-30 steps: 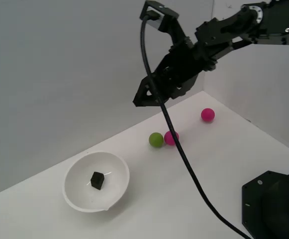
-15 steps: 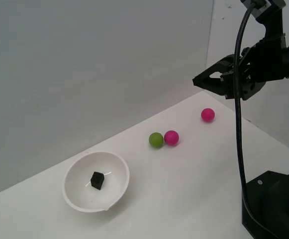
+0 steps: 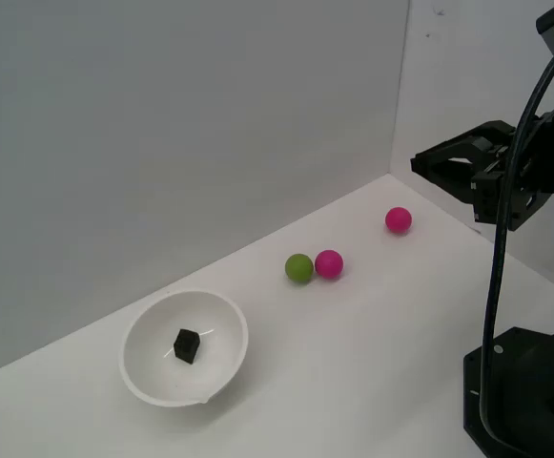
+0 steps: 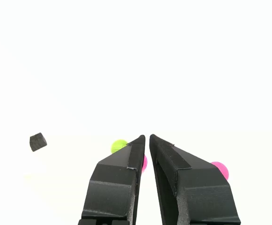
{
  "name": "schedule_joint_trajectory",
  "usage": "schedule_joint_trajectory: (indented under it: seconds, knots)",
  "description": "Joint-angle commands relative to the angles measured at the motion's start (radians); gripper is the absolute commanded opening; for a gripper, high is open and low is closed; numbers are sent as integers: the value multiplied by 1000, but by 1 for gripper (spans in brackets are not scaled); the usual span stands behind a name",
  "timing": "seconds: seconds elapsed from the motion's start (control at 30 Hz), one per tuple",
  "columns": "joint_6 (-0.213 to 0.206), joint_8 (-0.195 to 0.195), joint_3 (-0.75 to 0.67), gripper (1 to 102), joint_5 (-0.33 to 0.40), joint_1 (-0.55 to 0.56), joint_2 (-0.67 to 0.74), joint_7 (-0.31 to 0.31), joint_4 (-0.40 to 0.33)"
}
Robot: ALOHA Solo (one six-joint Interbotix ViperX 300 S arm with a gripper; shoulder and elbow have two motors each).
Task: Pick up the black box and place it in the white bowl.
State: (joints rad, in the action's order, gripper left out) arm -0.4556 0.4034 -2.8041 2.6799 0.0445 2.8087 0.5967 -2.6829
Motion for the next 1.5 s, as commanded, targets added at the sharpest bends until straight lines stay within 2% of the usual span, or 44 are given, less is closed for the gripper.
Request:
schedule_joint_trajectory:
  seconds: [0.0,0.47,1.47]
  knots:
    - [-3,0,-31,3,18,-5,26,5,-17]
    - [-3,0,-98,3,98,-23,94,-40,-100]
    - [-3,0,-87,3,97,-17,83,-38,-98]
